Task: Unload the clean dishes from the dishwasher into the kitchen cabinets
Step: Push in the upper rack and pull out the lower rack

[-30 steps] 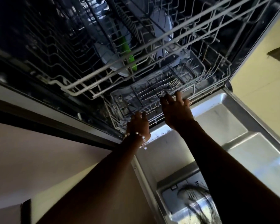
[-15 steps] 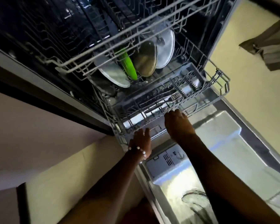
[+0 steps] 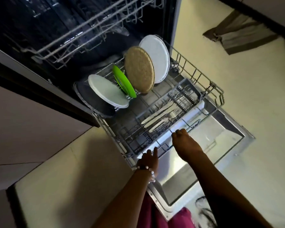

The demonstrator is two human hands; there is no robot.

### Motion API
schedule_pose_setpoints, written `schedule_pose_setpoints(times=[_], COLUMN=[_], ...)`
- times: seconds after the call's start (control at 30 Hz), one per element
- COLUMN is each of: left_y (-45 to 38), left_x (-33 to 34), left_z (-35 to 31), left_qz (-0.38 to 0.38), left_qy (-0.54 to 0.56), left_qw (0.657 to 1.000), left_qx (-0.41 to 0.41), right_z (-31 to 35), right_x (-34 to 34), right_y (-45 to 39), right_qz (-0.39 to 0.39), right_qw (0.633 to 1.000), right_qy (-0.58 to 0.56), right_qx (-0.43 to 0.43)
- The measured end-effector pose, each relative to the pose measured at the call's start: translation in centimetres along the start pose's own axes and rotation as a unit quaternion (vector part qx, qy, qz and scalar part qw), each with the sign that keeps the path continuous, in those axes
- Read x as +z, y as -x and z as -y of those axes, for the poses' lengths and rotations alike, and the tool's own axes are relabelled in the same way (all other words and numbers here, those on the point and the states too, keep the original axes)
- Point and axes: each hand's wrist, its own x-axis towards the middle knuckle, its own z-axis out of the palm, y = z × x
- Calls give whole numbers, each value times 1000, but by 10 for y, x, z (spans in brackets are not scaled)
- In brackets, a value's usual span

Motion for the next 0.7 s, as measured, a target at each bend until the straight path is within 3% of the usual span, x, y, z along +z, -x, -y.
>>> schedule_pose_setpoints(times=[0.27,0.7], left_y=[29,50], left_x=[35,42], left_z=[-46,-62], left_qz=[51,49], left_qy=[-41,-34], left_qw=[997,998], left_qx=[32,34], right_z=[-26,-36], right_x=[26,44], right_y=[67,98], right_qz=[50,29], right_qw=[998,999], right_qy=[11,26], right_qx=[25,21])
